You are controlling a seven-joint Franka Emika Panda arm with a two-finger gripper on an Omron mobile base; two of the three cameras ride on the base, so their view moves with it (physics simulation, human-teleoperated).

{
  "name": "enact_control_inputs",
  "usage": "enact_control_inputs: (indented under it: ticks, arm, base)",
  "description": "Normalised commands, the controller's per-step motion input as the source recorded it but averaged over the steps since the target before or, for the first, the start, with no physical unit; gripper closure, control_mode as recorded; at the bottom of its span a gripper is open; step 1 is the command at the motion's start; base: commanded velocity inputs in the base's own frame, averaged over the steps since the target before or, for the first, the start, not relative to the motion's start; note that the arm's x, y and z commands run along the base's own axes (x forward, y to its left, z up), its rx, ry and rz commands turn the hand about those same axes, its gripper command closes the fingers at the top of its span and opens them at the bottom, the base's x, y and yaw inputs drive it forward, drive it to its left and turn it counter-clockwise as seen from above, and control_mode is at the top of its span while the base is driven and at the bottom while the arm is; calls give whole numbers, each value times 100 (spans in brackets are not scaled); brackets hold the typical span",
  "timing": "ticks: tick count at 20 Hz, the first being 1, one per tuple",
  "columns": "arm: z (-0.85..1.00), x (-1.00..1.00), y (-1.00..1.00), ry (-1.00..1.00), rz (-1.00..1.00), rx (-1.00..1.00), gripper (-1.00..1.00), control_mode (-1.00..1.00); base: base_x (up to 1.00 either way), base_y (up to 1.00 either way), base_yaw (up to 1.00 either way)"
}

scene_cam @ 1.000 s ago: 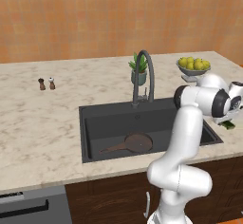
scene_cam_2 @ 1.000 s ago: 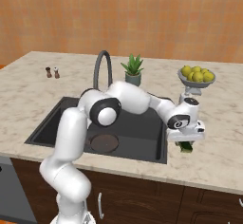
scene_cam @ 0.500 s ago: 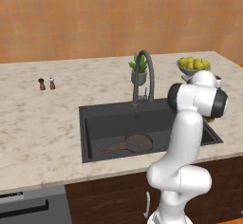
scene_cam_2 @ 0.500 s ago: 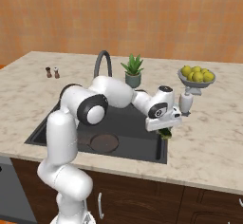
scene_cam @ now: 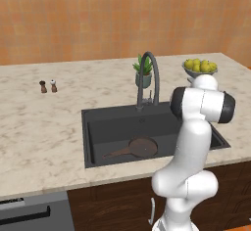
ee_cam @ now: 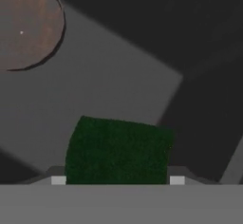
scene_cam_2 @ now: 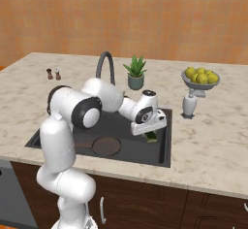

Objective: Pick the pan and sponge and place them into the sink. Then turn on the water.

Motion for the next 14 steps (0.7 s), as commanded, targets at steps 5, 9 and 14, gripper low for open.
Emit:
enact_control_inputs:
  ticks: [5, 9, 14]
  arm:
    - [-87, 1, 21, 0, 5, 0, 100, -100]
    - [-59, 0, 1, 0, 1, 0, 100, -100]
    - [-66, 7, 0, 0, 0, 0, 100, -100]
  base:
    - [0, 0, 0]
    - [0, 0, 0]
    - [0, 0, 0]
